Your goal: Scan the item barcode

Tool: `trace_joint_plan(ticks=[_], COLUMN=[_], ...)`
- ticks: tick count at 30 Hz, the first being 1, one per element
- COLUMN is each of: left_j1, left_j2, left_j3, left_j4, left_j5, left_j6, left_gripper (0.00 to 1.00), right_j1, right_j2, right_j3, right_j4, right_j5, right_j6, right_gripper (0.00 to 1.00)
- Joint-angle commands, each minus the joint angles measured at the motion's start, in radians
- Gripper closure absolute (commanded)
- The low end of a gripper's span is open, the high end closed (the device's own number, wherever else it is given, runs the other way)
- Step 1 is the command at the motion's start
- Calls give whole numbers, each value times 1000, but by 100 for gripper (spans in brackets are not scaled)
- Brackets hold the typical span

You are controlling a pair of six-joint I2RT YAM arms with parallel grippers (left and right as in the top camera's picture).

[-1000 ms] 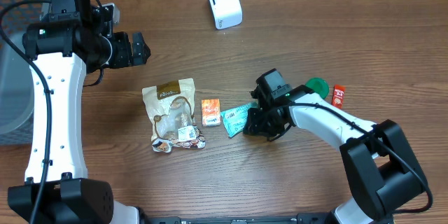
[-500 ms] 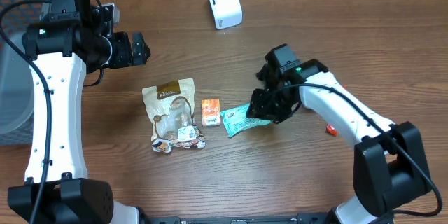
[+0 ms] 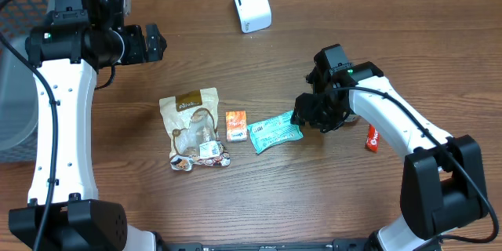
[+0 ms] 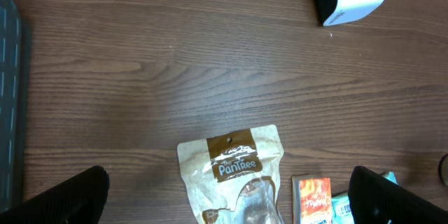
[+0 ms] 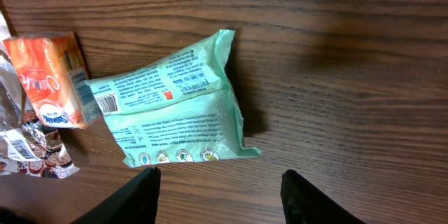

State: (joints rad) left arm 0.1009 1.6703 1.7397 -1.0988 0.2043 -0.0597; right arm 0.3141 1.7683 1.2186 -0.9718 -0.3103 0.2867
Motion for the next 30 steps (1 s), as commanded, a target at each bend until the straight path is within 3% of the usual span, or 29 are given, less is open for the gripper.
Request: trace_joint_plan(ticks=[1, 11, 15, 20, 27, 28, 29, 30], left_j1=[3, 3, -18, -134, -333, -354, -371, -393], left_j2=[5, 5, 10, 11, 12, 12, 12, 12], left_j3=[-2, -2, -12, -118, -338, -356, -370, -386], left_j4=[5, 21, -27, -48, 162, 180, 209, 232], left_j5=[3, 85, 207, 175, 174, 174, 178, 185], left_j6=[-5, -164, -208, -212, -210, -211, -218, -238], left_gripper=[0, 0, 0, 0, 0, 3, 44, 69], right_j1=[-1, -2, -2, -2, -2, -2, -2, -2], right_j2=[-7, -6, -6, -6, -6, -6, -6, -6], right_j3=[18, 11, 11, 11, 11, 11, 11, 11], right_j4=[0, -4, -4, 7, 15, 15, 15, 15], right_j5=[7, 22, 22, 22, 22, 22, 22, 22], right_j6=[-16, -31, -31, -31, -31, -31, -31, -31], right_gripper=[43, 37, 35, 25, 18, 17, 18, 18])
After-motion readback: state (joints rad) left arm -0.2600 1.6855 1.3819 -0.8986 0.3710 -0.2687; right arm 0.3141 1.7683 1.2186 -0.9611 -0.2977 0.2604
